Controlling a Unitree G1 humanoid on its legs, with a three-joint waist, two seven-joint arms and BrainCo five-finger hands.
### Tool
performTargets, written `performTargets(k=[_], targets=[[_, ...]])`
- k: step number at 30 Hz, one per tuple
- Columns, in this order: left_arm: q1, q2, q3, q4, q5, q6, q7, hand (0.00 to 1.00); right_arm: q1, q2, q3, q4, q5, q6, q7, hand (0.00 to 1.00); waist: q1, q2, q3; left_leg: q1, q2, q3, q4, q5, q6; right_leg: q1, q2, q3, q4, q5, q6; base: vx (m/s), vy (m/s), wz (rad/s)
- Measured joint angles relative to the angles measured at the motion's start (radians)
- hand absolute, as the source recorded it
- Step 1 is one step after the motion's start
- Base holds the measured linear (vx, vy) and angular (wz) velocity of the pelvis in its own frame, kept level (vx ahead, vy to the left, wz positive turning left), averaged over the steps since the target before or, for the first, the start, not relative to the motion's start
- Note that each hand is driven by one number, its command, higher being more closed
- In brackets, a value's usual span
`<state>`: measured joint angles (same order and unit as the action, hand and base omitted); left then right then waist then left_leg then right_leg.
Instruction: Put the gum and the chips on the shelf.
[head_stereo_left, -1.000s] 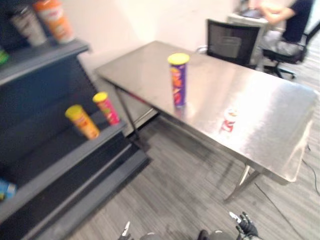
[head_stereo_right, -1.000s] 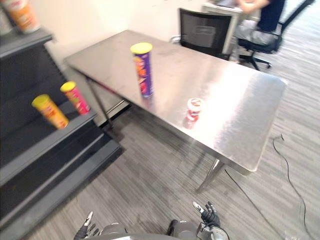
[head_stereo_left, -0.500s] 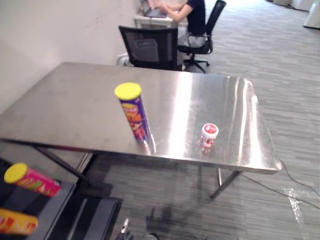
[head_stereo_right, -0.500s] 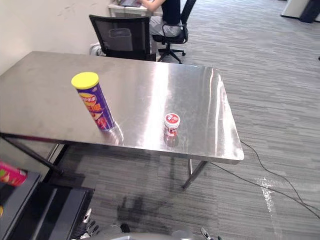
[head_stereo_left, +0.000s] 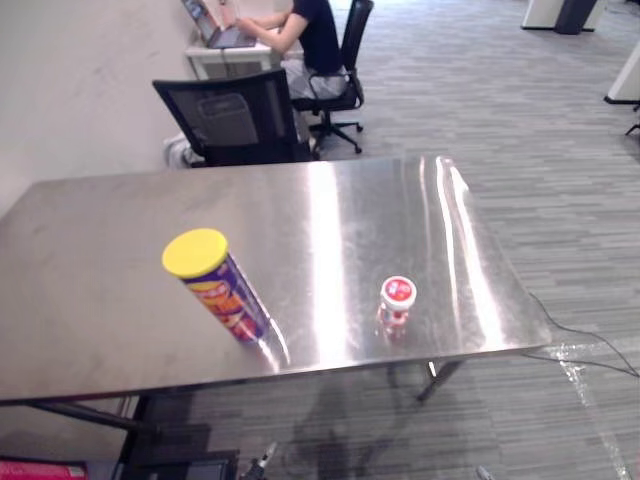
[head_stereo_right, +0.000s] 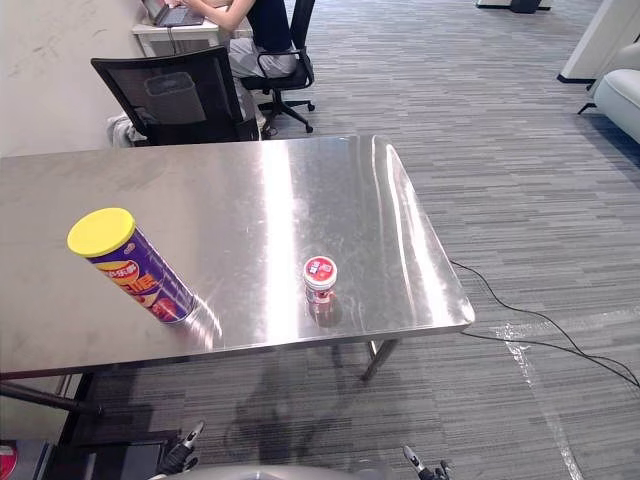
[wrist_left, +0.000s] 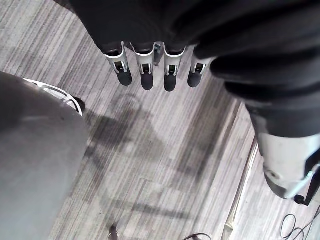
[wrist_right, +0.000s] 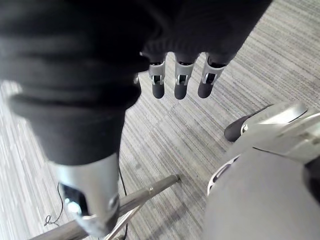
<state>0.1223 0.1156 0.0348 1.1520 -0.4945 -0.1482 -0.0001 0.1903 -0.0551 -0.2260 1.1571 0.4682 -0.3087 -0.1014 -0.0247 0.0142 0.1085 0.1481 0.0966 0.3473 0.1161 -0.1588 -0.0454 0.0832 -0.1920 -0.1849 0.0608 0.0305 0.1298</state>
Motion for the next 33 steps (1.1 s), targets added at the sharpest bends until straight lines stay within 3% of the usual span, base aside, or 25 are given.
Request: performTargets(k=[7, 17, 18, 22, 27, 33], targets=[[-0.001, 0.001, 0.000, -0.011, 0.008, -0.006, 0.022, 0.00, -0.003, 0.007, -0.001, -0.001, 0.001, 0.000, -0.045, 0.00, 0.008, -0.015, -0.003, -0.006, -0.010, -0.006, 0.000, 0.000, 0.000, 0.027, -0.006, -0.052, -0.061, 0.046, 0.000, -0.05, -0.010, 0.02], [-0.001, 0.008, -0.030, -0.023, 0.012, -0.018, 0.027, 0.00, -0.018, 0.017, 0.000, -0.002, 0.001, 0.000, -0.048, 0.00, 0.014, -0.035, -0.001, -0.021, -0.024, -0.036, -0.059, 0.002, 0.001, 0.007, -0.001, -0.114, -0.113, 0.030, 0.004, -0.15, -0.069, -0.03], [-0.001, 0.015, -0.030, -0.033, 0.020, -0.019, 0.027, 0.00, -0.021, 0.022, 0.000, -0.002, 0.001, 0.000, -0.048, 0.00, 0.025, -0.051, 0.000, -0.017, -0.042, -0.032, -0.087, 0.027, 0.001, -0.002, -0.014, -0.122, -0.114, 0.000, 0.004, -0.23, -0.096, -0.12], [-0.001, 0.013, -0.041, -0.039, 0.040, -0.020, 0.033, 0.00, -0.002, 0.022, 0.000, -0.002, 0.001, 0.000, -0.049, 0.00, 0.021, -0.055, -0.002, 0.024, -0.058, -0.060, -0.213, 0.110, -0.007, -0.010, -0.011, -0.150, -0.103, -0.017, -0.007, -0.17, -0.063, 0.18], [0.006, 0.007, -0.052, -0.039, 0.043, -0.059, 0.035, 0.00, 0.006, 0.020, 0.003, -0.003, 0.001, 0.000, -0.047, 0.00, 0.026, -0.057, -0.012, 0.011, -0.059, -0.073, -0.217, 0.115, -0.011, -0.009, -0.012, -0.145, -0.113, -0.017, -0.007, -0.09, -0.018, 0.04], [0.024, 0.008, -0.071, -0.044, 0.060, -0.145, 0.040, 0.00, 0.002, 0.021, 0.019, -0.003, 0.001, 0.000, -0.039, 0.00, 0.026, -0.053, -0.032, 0.013, -0.072, -0.085, -0.213, 0.110, -0.005, -0.002, -0.019, -0.132, -0.111, 0.003, 0.003, 0.06, 0.038, 0.04]])
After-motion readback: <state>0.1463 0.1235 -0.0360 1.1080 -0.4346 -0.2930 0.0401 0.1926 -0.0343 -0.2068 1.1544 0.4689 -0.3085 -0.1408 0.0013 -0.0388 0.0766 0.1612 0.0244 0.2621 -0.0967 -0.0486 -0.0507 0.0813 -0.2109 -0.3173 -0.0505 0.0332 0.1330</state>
